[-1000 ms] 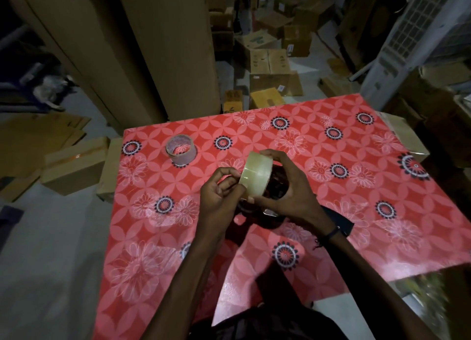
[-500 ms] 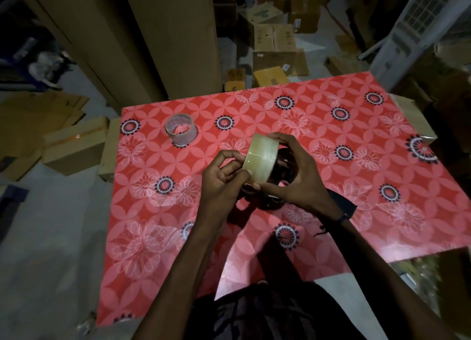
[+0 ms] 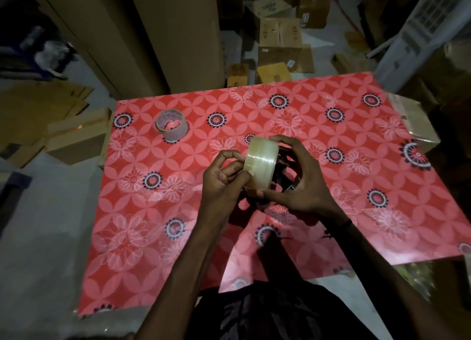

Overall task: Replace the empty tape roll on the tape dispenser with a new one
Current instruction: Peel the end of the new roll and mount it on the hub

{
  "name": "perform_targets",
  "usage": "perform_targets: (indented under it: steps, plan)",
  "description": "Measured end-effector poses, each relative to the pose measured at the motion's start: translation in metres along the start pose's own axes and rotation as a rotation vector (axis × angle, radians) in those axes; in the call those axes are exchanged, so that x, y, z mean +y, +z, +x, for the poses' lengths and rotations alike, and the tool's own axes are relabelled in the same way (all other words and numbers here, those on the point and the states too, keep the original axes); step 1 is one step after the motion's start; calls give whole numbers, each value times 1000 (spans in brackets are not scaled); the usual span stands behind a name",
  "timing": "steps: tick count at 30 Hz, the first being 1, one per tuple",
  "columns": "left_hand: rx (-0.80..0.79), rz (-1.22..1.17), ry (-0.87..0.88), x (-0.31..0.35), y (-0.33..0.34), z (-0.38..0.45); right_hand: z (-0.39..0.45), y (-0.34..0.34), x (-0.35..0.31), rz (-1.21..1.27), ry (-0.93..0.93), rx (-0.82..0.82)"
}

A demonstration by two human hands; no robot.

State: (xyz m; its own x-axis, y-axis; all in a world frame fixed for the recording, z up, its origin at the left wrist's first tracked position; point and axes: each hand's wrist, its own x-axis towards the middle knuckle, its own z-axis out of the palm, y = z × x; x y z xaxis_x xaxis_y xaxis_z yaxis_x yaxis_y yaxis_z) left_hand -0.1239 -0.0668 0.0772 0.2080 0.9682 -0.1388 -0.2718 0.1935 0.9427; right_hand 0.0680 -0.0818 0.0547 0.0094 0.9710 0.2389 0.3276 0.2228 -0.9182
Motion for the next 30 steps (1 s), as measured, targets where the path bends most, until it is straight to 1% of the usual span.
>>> perform_targets:
  steps: [2, 7, 10, 14, 18, 20, 24, 30]
  plan:
    - [16, -4, 4, -3, 11, 1, 0, -11, 0, -5, -12, -23]
    - [-15, 50, 21, -6, 31, 1, -1, -32, 7, 14, 51, -54]
    - [40, 55, 17, -9, 44, 1, -1, -42, 11, 0, 25, -55]
    - [125, 20, -22, -12, 59, 5, 2, -52, 19, -61, -70, -93]
    - [178, 38, -41, -17, 71, 9, 10, -59, 25, -25, -13, -127]
    - [199, 48, -44, -18, 74, 9, 13, -60, 26, -16, -9, -114]
    - [251, 75, -26, -15, 80, 6, 14, -61, 28, -78, -104, -75]
    - [262, 108, -36, -12, 84, 4, 15, -65, 27, -125, -218, -46]
